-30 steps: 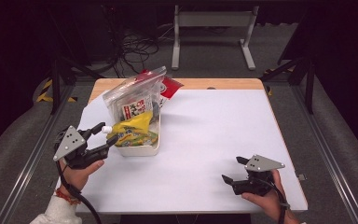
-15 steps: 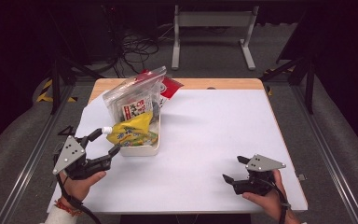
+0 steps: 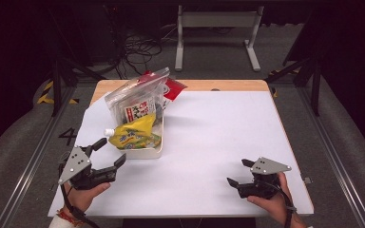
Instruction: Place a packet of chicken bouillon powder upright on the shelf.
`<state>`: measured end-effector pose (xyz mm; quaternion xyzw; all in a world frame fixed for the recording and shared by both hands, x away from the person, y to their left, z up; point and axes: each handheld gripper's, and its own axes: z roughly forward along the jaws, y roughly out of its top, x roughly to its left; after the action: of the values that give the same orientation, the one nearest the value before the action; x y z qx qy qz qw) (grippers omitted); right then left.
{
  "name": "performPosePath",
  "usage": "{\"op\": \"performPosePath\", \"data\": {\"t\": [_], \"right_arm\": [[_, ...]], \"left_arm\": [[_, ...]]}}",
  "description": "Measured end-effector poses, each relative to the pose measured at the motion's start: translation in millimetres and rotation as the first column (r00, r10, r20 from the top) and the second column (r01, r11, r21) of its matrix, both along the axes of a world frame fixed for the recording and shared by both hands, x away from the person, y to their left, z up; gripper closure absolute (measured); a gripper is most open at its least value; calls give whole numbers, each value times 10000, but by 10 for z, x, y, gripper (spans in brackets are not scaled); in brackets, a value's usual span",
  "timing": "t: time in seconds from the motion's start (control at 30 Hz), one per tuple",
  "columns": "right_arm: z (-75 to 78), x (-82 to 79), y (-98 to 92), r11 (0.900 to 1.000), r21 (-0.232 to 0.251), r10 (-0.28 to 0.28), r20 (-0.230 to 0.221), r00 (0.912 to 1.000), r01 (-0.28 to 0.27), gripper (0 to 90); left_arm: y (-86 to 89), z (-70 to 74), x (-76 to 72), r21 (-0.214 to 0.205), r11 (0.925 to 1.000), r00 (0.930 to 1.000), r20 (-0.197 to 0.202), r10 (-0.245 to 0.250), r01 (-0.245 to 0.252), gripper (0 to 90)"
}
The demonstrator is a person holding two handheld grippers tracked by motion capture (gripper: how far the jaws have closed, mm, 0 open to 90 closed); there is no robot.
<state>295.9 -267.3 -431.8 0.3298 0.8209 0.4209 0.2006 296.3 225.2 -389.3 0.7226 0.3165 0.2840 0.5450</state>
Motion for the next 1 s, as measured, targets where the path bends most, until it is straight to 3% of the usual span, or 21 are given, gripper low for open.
{"op": "performPosePath", "data": {"t": [0.13, 0.33, 0.47, 0.57, 0.77, 0.87, 1.0], "right_arm": [[0, -2, -1, 10000, -6, 6, -3, 10000, -6, 158], [0, 1, -4, 10000, -11, 1, -2, 10000, -1, 157], [4, 0, -4, 10000, 6, -4, 15, 10000, 4, 157], [7, -2, -5, 10000, -5, -16, 35, 10000, 16, 157], [6, 1, -16, 10000, 7, -50, 32, 10000, 49, 157], [6, 0, -16, 10000, -35, -50, 61, 10000, 50, 157], [4, -4, -19, 10000, -38, -69, 63, 10000, 69, 157]], "left_arm": [[17, -56, 11, -268, 9995, 9994, -290, -178, 170, 184], [-12, -121, -31, 160, 9998, 9996, -260, -93, 97, 182], [-82, -162, -44, 249, 9988, 9984, -379, -423, 432, 163], [-134, -179, -48, 552, 9970, 9981, -339, -520, 538, 155], [-220, -236, -29, 606, 9945, 9942, -702, -813, 856, 135], [-297, -281, -17, 952, 9895, 9911, -873, -1002, 1084, 131], [-383, -331, 0, 1111, 9837, 9852, -1135, -1287, 1413, 123]]}}
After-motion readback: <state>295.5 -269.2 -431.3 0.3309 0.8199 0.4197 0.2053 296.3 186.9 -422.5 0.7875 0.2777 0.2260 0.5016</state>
